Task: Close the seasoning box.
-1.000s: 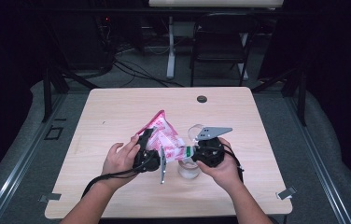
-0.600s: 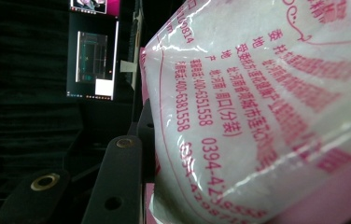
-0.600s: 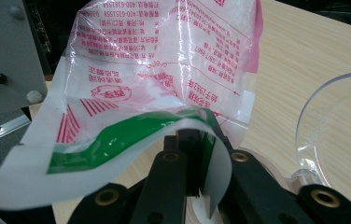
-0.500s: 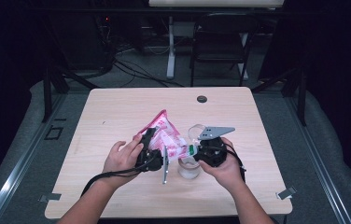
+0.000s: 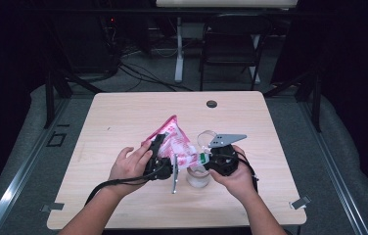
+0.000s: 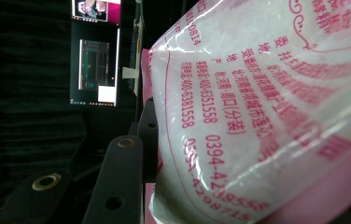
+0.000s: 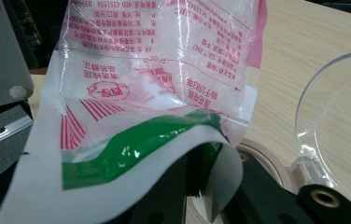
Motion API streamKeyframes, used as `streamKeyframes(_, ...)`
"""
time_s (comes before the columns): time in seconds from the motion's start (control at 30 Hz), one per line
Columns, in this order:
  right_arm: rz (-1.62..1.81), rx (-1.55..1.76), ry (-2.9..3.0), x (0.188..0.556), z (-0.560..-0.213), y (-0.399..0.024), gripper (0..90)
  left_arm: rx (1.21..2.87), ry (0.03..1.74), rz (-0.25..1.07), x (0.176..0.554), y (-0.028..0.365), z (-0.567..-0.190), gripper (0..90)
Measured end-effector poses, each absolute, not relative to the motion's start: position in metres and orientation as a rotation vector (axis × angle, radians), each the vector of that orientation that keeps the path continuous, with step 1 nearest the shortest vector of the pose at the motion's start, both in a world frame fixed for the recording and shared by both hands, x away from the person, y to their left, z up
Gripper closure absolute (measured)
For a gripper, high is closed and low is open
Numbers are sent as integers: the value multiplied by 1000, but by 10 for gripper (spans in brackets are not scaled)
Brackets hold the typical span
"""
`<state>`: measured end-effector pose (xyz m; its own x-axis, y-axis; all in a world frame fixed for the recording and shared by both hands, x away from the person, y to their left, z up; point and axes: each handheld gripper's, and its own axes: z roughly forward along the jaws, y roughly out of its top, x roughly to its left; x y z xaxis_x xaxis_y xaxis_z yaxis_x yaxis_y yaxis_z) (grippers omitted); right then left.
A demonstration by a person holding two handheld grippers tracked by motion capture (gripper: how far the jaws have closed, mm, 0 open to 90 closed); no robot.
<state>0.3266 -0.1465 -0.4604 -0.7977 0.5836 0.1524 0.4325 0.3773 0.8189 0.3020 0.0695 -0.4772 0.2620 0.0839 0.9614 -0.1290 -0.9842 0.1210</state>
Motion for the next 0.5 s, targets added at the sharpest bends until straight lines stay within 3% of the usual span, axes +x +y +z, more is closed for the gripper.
streamKeyframes(0.5,1351,933,2487,324,-466,-148,900,2344,-63,1802,303,66,-477,662)
